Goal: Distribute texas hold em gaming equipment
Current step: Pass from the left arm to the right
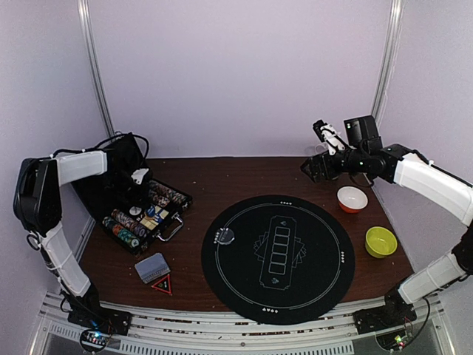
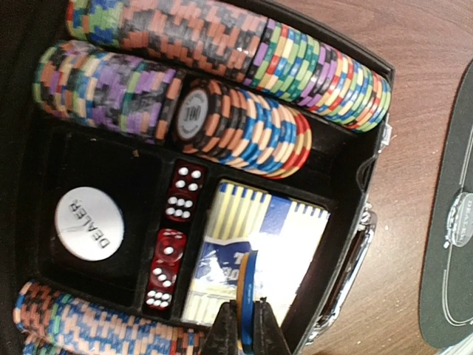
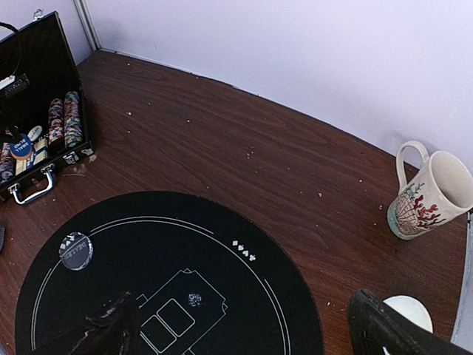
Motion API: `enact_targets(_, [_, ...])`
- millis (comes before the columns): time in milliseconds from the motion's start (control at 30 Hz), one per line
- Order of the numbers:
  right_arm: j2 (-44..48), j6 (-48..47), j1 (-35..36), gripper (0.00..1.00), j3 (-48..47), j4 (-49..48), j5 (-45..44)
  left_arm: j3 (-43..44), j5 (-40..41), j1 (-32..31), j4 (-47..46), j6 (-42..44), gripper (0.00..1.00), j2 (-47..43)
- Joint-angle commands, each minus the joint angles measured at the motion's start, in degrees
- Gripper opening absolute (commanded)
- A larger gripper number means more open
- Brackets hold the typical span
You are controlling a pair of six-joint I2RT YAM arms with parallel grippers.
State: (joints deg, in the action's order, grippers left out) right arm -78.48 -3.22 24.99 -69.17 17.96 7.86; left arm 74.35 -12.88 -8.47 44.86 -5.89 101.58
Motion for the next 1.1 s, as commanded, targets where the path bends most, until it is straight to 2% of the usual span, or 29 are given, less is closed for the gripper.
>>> enact_targets(0, [0.2, 0.5, 0.0, 1.00, -2.4, -0.4, 4.1, 0.4, 2.2, 0.0, -0.3, 1.2, 0.00, -5.2])
enact_targets(267, [1.7, 3.1, 0.1, 1.00, -1.1, -5.8, 13.3, 1.6, -2.1, -0.5, -3.5, 0.8, 0.00, -10.7])
enact_targets(400, [1.7, 8.0, 0.3, 0.98, -1.0, -11.2, 23.4, 2.3, -8.8, -5.2, -10.4, -1.0, 0.00, -13.7])
enact_targets(567, [0.3, 22.3, 2.7, 0.94, 2.6, -32.2, 32.2, 5.7, -15.3, -19.5, -25.2, -1.7, 0.00, -14.4])
enact_targets(667, [-3.4, 31.8, 4.2, 0.89, 3.1, -44.2, 36.1, 5.4, -23.1, -24.4, -40.8, -6.2, 0.00, -13.6])
enact_targets(833, [-9.3, 35.5, 5.9, 0.83, -0.1, -49.5, 42.2, 3.4, -28.9, -28.2, -59.6, -15.4, 0.00, -11.2])
enact_targets(1067, [-10.3, 33.8, 7.9, 0.83, 0.3, -50.2, 45.5, 3.8, -29.6, -29.7, -63.5, -17.2, 0.00, -8.7])
